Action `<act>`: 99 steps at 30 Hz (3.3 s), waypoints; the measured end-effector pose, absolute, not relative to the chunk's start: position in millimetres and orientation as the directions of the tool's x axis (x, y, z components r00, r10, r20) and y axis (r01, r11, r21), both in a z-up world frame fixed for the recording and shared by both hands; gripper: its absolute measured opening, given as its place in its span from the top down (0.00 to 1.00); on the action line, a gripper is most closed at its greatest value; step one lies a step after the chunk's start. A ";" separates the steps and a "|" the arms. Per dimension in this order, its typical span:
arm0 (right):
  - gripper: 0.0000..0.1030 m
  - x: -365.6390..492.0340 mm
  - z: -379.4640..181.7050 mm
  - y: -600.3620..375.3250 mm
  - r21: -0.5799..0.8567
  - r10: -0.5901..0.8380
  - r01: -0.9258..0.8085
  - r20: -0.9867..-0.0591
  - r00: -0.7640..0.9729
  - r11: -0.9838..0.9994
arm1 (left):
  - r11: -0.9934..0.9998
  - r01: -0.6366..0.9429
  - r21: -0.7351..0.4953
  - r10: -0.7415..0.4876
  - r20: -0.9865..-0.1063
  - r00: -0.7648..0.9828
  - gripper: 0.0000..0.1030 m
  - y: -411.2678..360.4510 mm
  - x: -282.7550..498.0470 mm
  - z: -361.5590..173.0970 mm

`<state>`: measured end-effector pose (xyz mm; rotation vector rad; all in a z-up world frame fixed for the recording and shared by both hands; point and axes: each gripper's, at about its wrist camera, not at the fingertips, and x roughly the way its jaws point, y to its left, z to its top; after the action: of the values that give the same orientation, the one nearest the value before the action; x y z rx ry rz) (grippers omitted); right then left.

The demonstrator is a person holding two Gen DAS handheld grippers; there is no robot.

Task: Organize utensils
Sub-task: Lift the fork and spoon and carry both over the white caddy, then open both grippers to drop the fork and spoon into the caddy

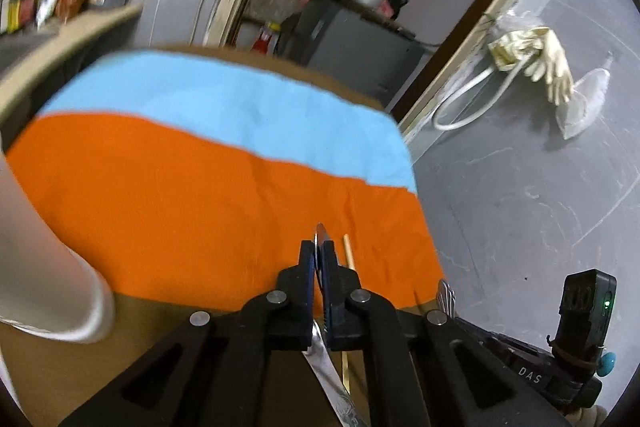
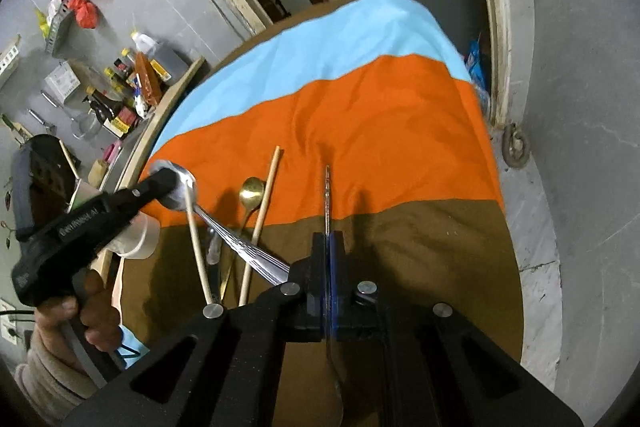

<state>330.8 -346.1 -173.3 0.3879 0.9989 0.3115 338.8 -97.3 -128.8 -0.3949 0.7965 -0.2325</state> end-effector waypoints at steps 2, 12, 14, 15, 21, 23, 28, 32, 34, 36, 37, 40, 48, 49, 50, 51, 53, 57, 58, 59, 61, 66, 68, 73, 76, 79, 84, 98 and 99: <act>0.99 325.5 -167.4 -345.1 0.450 0.418 -0.073 -0.742 0.524 0.890 | 0.916 0.080 -0.393 -0.333 -0.633 0.699 0.97 -97.0 331.7 -116.7; 0.99 281.9 -124.2 -339.8 0.408 0.341 -0.064 -0.657 0.672 0.911 | 0.935 0.168 -0.311 -0.319 -0.536 0.782 0.97 -78.4 299.1 -59.0; 0.99 271.7 -109.3 -334.9 0.378 0.308 -0.067 -0.624 0.718 0.923 | 0.933 0.175 -0.313 -0.322 -0.516 0.794 0.97 -71.4 293.8 -48.3; 0.99 268.3 -103.3 -333.2 0.364 0.293 -0.067 -0.611 0.735 0.929 | 0.933 0.178 -0.312 -0.323 -0.510 0.798 0.97 -70.3 291.9 -44.7; 0.99 253.9 -57.2 -314.3 0.258 0.201 -0.076 -0.505 0.839 0.963 | 0.932 0.198 -0.305 -0.326 -0.462 0.825 0.97 -50.0 279.8 -17.9; 0.99 253.7 -39.7 -308.1 0.239 0.192 -0.086 -0.466 0.864 0.967 | 0.929 0.199 -0.314 -0.328 -0.445 0.833 0.97 -39.3 275.4 -8.5; 0.99 257.9 1.2 -284.6 0.221 0.216 -0.137 -0.387 0.896 0.966 | 0.932 0.178 -0.316 -0.303 -0.410 0.860 0.97 -9.1 262.4 13.3; 0.99 263.3 25.0 -251.7 0.215 0.264 -0.199 -0.334 0.905 0.956 | 0.946 0.148 -0.288 -0.257 -0.389 0.885 0.97 16.6 251.8 30.2; 0.99 264.5 33.9 -234.0 0.220 0.295 -0.234 -0.313 0.903 0.947 | 0.952 0.129 -0.276 -0.230 -0.375 0.898 0.97 29.9 246.2 37.9; 0.99 265.4 41.8 -215.4 0.224 0.330 -0.271 -0.289 0.899 0.936 | 0.959 0.104 -0.264 -0.198 -0.357 0.913 0.97 45.9 238.3 45.1; 0.99 265.4 42.3 -207.6 0.225 0.343 -0.286 -0.281 0.896 0.932 | 0.962 0.092 -0.259 -0.182 -0.350 0.919 0.97 53.7 234.8 47.8; 0.99 268.7 50.0 -179.8 0.234 0.395 -0.341 -0.249 0.884 0.910 | 0.968 0.055 -0.245 -0.137 -0.332 0.933 0.97 74.7 226.5 53.6; 0.98 277.9 59.5 -114.3 0.208 0.487 -0.449 -0.197 0.851 0.869 | 0.973 -0.064 -0.223 -0.009 -0.313 0.950 0.97 134.7 212.6 59.1; 0.98 279.3 57.9 -109.1 0.204 0.491 -0.454 -0.199 0.848 0.867 | 0.974 -0.080 -0.214 0.007 -0.318 0.948 0.97 140.3 212.8 57.4; 0.99 280.6 56.1 -104.0 0.201 0.494 -0.458 -0.201 0.846 0.866 | 0.975 -0.092 -0.204 0.021 -0.324 0.946 0.97 144.5 213.4 55.1; 0.98 282.6 54.0 -99.0 0.196 0.495 -0.460 -0.204 0.845 0.866 | 0.976 -0.100 -0.195 0.032 -0.327 0.944 0.97 146.7 213.6 53.2; 0.98 289.0 46.1 -90.4 0.179 0.496 -0.465 -0.220 0.840 0.867 | 0.978 -0.122 -0.170 0.057 -0.342 0.938 0.97 151.6 216.0 46.3; 0.98 299.5 30.2 -81.9 0.174 0.511 -0.482 -0.239 0.826 0.859 | 0.981 -0.147 -0.127 0.092 -0.360 0.929 0.97 153.1 218.8 32.8; 0.98 302.0 25.2 -79.6 0.172 0.514 -0.485 -0.247 0.822 0.858 | 0.982 -0.153 -0.113 0.103 -0.365 0.925 0.97 152.7 220.6 29.1; 0.98 304.0 20.5 -76.8 0.169 0.516 -0.488 -0.254 0.818 0.857 | 0.982 -0.162 -0.100 0.114 -0.372 0.921 0.97 152.2 222.6 25.2; 0.98 307.8 13.7 -71.4 0.163 0.517 -0.490 -0.269 0.813 0.856 | 0.982 -0.175 -0.076 0.134 -0.380 0.915 0.97 149.7 224.4 20.3; 0.98 313.3 0.5 -63.8 0.159 0.521 -0.496 -0.305 0.797 0.853 | 0.983 -0.179 -0.051 0.148 -0.368 0.918 0.97 144.6 222.1 18.0; 0.98 313.5 -1.7 -63.9 0.163 0.521 -0.495 -0.311 0.795 0.853 | 0.981 -0.174 -0.083 0.134 -0.357 0.924 0.97 149.0 218.9 22.8; 0.98 314.6 -1.4 -64.8 0.171 0.523 -0.495 -0.314 0.792 0.852 | 0.978 -0.179 -0.108 0.130 -0.353 0.927 0.97 159.7 220.7 30.3; 0.98 314.2 -2.2 -64.6 0.169 0.521 -0.494 -0.313 0.794 0.853 | 0.978 -0.191 -0.086 0.148 -0.364 0.920 0.97 158.5 222.9 25.7; 0.98 315.0 -2.9 -64.5 0.169 0.519 -0.492 -0.317 0.794 0.854 | 0.980 -0.190 -0.054 0.158 -0.371 0.915 0.97 150.3 222.3 20.0; 0.98 321.0 -13.1 -58.1 0.163 0.511 -0.486 -0.351 0.785 0.859 | 0.983 -0.180 -0.026 0.154 -0.404 0.902 0.97 139.8 226.3 6.2; 0.97 327.1 -34.4 -60.1 0.196 0.534 -0.503 -0.445 0.719 0.842 | 0.980 -0.128 -0.155 0.033 -0.504 0.863 0.94 137.2 237.8 -26.4; 0.94 326.3 -35.1 -60.5 0.201 0.536 -0.504 -0.447 0.716 0.840 | 0.977 -0.120 -0.175 0.014 -0.508 0.861 0.93 137.6 238.4 -28.0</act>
<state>326.3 -60.5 -35.1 0.0662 0.5148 0.5763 238.4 137.6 -28.0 -0.2043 0.5295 0.0709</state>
